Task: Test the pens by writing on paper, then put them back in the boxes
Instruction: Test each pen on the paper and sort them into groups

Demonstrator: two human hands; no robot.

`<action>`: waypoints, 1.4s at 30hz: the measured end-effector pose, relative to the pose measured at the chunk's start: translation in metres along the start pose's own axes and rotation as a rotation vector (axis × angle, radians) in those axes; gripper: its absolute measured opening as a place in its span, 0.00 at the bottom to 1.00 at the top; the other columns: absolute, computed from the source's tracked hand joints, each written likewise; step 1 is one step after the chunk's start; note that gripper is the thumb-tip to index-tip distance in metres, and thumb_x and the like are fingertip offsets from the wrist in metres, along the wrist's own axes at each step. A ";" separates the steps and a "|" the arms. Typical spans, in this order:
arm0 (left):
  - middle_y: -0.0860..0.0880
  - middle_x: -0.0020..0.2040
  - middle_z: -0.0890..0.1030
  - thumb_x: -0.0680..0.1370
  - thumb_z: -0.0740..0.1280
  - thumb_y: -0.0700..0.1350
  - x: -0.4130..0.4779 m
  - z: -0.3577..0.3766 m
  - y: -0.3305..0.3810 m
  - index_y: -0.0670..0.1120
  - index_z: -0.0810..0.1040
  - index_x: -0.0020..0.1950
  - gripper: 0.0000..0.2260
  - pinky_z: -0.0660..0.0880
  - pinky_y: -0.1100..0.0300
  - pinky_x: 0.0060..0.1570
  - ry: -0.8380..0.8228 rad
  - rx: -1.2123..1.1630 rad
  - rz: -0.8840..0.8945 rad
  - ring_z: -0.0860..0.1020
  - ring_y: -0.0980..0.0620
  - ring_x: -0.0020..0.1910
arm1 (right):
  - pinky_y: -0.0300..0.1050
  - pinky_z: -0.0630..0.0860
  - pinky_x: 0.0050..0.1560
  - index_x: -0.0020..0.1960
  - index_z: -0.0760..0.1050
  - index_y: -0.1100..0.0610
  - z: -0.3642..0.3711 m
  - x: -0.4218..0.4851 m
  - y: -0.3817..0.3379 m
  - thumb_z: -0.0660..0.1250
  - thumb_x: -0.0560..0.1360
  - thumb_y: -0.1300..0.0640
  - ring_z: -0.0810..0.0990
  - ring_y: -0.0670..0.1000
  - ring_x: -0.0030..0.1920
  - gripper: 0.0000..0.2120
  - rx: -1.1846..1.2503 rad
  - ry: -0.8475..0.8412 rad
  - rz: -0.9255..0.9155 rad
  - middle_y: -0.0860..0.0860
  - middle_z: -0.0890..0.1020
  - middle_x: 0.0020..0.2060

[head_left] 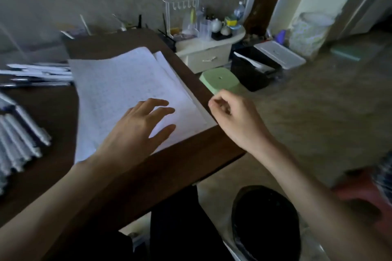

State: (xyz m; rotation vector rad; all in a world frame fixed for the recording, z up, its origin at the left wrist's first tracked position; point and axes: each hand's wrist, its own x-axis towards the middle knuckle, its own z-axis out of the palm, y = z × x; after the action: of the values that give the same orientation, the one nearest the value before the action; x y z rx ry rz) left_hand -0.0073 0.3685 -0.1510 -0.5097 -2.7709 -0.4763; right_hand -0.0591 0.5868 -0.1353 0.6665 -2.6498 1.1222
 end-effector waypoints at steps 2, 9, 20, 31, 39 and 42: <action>0.45 0.62 0.76 0.79 0.60 0.56 -0.021 -0.017 -0.030 0.46 0.77 0.62 0.19 0.76 0.47 0.51 0.026 0.038 -0.081 0.76 0.43 0.56 | 0.45 0.71 0.31 0.41 0.74 0.59 0.027 0.019 -0.020 0.62 0.78 0.57 0.74 0.46 0.30 0.08 0.000 -0.090 -0.100 0.50 0.75 0.29; 0.46 0.58 0.77 0.76 0.57 0.54 -0.096 -0.057 -0.098 0.44 0.79 0.58 0.20 0.75 0.50 0.51 0.140 0.164 -0.310 0.77 0.45 0.54 | 0.52 0.75 0.49 0.45 0.75 0.61 0.129 0.080 -0.088 0.62 0.77 0.60 0.77 0.51 0.46 0.06 0.056 -0.340 -0.295 0.53 0.79 0.43; 0.50 0.56 0.78 0.77 0.58 0.55 -0.122 -0.053 -0.120 0.48 0.79 0.58 0.18 0.73 0.56 0.53 0.141 0.128 -0.462 0.77 0.50 0.55 | 0.46 0.72 0.45 0.49 0.76 0.60 0.262 0.167 -0.160 0.63 0.77 0.58 0.75 0.53 0.52 0.06 -0.124 -0.275 -0.399 0.54 0.78 0.49; 0.50 0.55 0.78 0.77 0.54 0.54 -0.123 -0.052 -0.116 0.47 0.78 0.58 0.19 0.74 0.57 0.51 0.194 0.171 -0.433 0.78 0.51 0.54 | 0.44 0.72 0.43 0.49 0.75 0.59 0.253 0.158 -0.162 0.63 0.78 0.59 0.77 0.52 0.48 0.04 -0.133 -0.148 -0.405 0.52 0.80 0.45; 0.44 0.62 0.73 0.77 0.56 0.55 -0.112 -0.055 -0.106 0.42 0.70 0.67 0.24 0.70 0.54 0.57 0.392 0.231 -0.446 0.71 0.47 0.60 | 0.36 0.75 0.49 0.45 0.79 0.55 0.142 0.090 -0.127 0.70 0.73 0.59 0.81 0.42 0.45 0.02 0.394 -0.509 -0.165 0.47 0.84 0.39; 0.46 0.55 0.77 0.77 0.56 0.55 -0.101 -0.053 -0.101 0.43 0.75 0.61 0.21 0.73 0.51 0.53 0.334 0.263 -0.377 0.75 0.46 0.54 | 0.37 0.78 0.46 0.43 0.79 0.58 0.119 0.075 -0.114 0.71 0.69 0.60 0.82 0.47 0.42 0.04 0.581 -0.542 -0.114 0.51 0.84 0.36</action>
State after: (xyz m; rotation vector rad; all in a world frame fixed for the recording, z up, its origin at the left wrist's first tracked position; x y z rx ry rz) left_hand 0.0562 0.2304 -0.1634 0.1461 -2.5452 -0.2383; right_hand -0.0714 0.4068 -0.1202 1.3749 -2.6143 1.9278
